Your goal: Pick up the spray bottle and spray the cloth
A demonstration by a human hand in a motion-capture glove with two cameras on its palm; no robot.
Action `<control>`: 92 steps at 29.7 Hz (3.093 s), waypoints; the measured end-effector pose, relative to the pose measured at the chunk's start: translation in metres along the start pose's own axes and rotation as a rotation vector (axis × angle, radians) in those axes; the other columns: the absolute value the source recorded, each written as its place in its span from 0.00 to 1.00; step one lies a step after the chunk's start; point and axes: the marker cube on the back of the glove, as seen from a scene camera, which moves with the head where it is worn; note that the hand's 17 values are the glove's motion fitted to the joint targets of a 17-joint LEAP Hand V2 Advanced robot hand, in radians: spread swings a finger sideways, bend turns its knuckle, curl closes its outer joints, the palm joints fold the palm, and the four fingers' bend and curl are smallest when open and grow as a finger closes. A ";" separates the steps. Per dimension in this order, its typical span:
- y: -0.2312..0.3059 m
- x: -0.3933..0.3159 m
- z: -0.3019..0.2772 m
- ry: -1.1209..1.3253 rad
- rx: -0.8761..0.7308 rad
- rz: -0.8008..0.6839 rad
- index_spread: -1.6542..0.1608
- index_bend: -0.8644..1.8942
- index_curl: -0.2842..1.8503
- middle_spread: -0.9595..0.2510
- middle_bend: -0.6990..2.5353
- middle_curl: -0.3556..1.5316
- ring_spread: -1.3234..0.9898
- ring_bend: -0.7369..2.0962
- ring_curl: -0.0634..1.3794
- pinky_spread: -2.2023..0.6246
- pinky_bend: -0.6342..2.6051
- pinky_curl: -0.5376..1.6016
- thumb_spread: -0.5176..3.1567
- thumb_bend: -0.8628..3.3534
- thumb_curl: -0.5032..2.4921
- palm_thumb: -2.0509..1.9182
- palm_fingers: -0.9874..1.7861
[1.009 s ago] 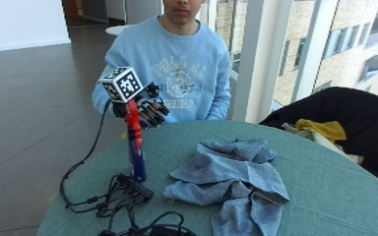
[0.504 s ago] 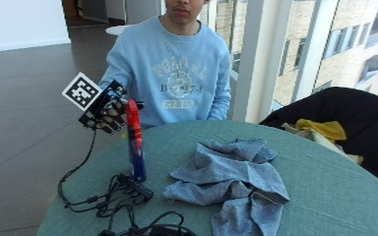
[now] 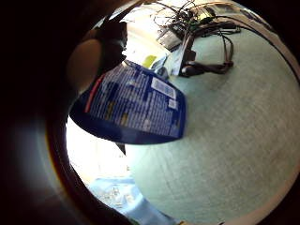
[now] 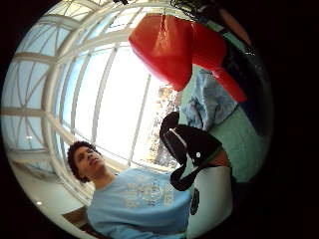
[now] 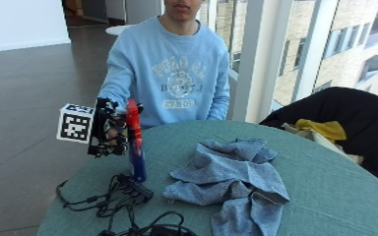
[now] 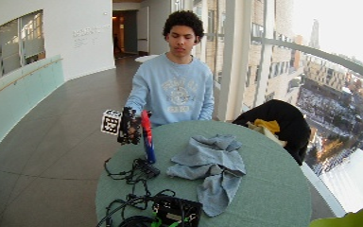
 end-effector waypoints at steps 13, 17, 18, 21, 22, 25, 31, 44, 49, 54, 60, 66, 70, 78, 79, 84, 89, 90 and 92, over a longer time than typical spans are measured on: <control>-0.019 0.015 0.026 -0.089 0.014 0.021 0.71 0.37 0.25 0.75 0.29 0.38 0.57 0.38 0.27 0.85 0.29 0.41 0.39 0.20 0.27 0.68 0.59; -0.017 0.019 0.026 -0.083 0.067 0.024 0.72 0.37 0.26 0.73 0.32 0.40 0.55 0.40 0.27 0.85 0.25 0.39 0.40 0.21 0.27 0.70 0.66; -0.018 0.019 0.026 -0.079 0.086 0.024 0.72 0.37 0.26 0.72 0.32 0.40 0.55 0.40 0.27 0.85 0.25 0.39 0.40 0.21 0.27 0.70 0.67; -0.023 0.019 0.025 -0.076 0.144 0.026 0.74 0.39 0.28 0.71 0.33 0.41 0.54 0.40 0.28 0.85 0.24 0.38 0.40 0.21 0.28 0.72 0.71; -0.025 0.018 0.025 -0.074 0.157 0.025 0.74 0.40 0.28 0.71 0.32 0.41 0.54 0.41 0.29 0.85 0.24 0.38 0.40 0.21 0.28 0.72 0.72; -0.028 0.016 0.025 -0.058 0.177 0.022 0.75 0.39 0.29 0.69 0.34 0.42 0.53 0.41 0.29 0.85 0.24 0.38 0.40 0.21 0.29 0.73 0.74; -0.029 0.003 0.027 -0.020 0.124 0.022 0.76 0.38 0.31 0.69 0.33 0.43 0.53 0.42 0.31 0.85 0.24 0.38 0.39 0.21 0.31 0.74 0.75; -0.063 -0.074 0.051 0.232 -0.246 0.103 0.79 0.37 0.32 0.70 0.34 0.44 0.54 0.43 0.32 0.84 0.26 0.39 0.37 0.20 0.33 0.74 0.78; -0.070 -0.085 0.062 0.293 -0.307 0.152 0.80 0.37 0.32 0.71 0.34 0.45 0.54 0.43 0.32 0.84 0.26 0.40 0.37 0.20 0.33 0.74 0.78; -0.075 -0.081 0.076 0.285 -0.360 0.224 0.80 0.37 0.32 0.71 0.34 0.45 0.54 0.43 0.32 0.83 0.26 0.40 0.38 0.20 0.34 0.74 0.78; -0.072 -0.072 0.088 0.277 -0.425 0.290 0.80 0.37 0.32 0.71 0.34 0.45 0.54 0.43 0.32 0.83 0.26 0.41 0.38 0.20 0.34 0.74 0.78; -0.075 -0.071 0.092 0.315 -0.455 0.304 0.81 0.37 0.33 0.72 0.34 0.45 0.55 0.43 0.32 0.83 0.26 0.41 0.38 0.20 0.34 0.74 0.78; -0.077 -0.072 0.096 0.332 -0.469 0.309 0.81 0.37 0.33 0.72 0.34 0.46 0.55 0.44 0.33 0.83 0.26 0.41 0.38 0.20 0.34 0.74 0.78; -0.078 -0.070 0.102 0.340 -0.480 0.322 0.81 0.37 0.33 0.72 0.35 0.46 0.55 0.44 0.33 0.83 0.26 0.41 0.39 0.20 0.35 0.74 0.78; -0.077 -0.069 0.103 0.339 -0.482 0.322 0.81 0.37 0.33 0.72 0.35 0.46 0.55 0.44 0.33 0.83 0.26 0.42 0.39 0.20 0.35 0.74 0.78; -0.075 -0.069 0.106 0.333 -0.493 0.329 0.81 0.37 0.33 0.72 0.35 0.46 0.55 0.44 0.33 0.83 0.26 0.42 0.39 0.20 0.35 0.74 0.78; -0.075 -0.068 0.106 0.340 -0.501 0.328 0.82 0.37 0.33 0.73 0.35 0.46 0.55 0.44 0.33 0.83 0.26 0.42 0.39 0.20 0.35 0.74 0.78; -0.075 -0.068 0.107 0.341 -0.501 0.329 0.82 0.37 0.33 0.73 0.35 0.46 0.55 0.44 0.33 0.83 0.26 0.42 0.39 0.20 0.35 0.74 0.78; -0.075 -0.067 0.107 0.343 -0.500 0.331 0.82 0.37 0.33 0.73 0.35 0.46 0.55 0.44 0.33 0.83 0.26 0.42 0.39 0.20 0.35 0.74 0.78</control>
